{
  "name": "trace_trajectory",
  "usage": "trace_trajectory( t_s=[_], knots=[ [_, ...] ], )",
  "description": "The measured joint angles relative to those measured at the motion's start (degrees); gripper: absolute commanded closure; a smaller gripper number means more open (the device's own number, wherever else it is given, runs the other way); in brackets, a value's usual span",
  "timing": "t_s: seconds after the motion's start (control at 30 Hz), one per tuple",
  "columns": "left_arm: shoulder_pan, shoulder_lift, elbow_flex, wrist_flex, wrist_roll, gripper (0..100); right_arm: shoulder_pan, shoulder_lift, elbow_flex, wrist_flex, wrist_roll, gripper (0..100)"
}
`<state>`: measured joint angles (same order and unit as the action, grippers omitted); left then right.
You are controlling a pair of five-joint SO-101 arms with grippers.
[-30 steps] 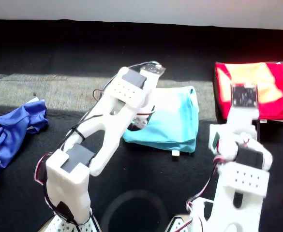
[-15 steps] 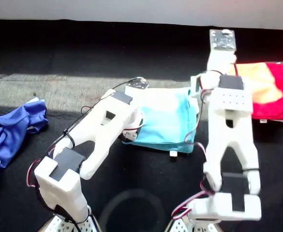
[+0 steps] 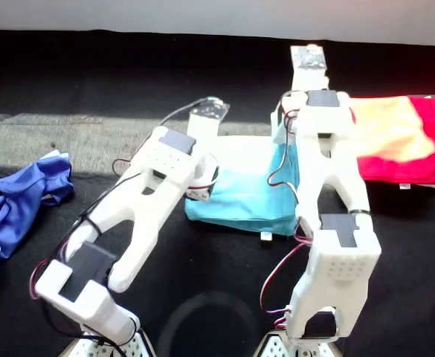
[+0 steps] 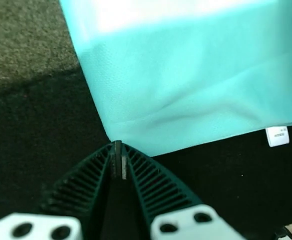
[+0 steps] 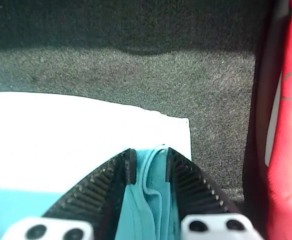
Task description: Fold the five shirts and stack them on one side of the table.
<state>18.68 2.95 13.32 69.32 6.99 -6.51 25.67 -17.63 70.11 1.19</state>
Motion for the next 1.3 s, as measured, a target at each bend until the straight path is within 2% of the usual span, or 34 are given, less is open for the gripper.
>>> trace_trajectory(
  t_s=[0.13, 0.23, 0.47, 0.7, 1.03, 1.2, 1.3],
  knots=[
    [-0.62, -7.03, -0.09, 2.81, -0.09, 99, 0.09, 4.13, -2.37, 0.00, 0.00, 88.9],
    [-4.40, -10.37, -0.09, 3.08, -0.62, 99, 1.41, 6.15, -5.01, 0.00, 0.00, 88.9],
    [-15.47, -10.99, -0.09, 3.08, -4.40, 99, 5.27, 11.34, -9.85, 0.00, 0.00, 88.9],
    [-18.29, -10.99, 0.88, 3.08, -4.40, 99, 5.45, 11.78, -11.52, 0.62, 0.00, 88.9],
    [-20.92, -10.99, 3.34, 2.81, -4.40, 99, 7.38, 11.78, -32.09, 18.11, 0.00, 88.5],
    [-22.51, -10.99, 3.34, 2.73, -4.40, 99, 6.59, 11.69, -37.98, 27.78, 0.00, 75.9],
    [-22.51, -10.99, 3.34, 2.73, -4.40, 99, 4.66, 11.69, -37.01, 29.54, 0.00, 69.7]
  ],
)
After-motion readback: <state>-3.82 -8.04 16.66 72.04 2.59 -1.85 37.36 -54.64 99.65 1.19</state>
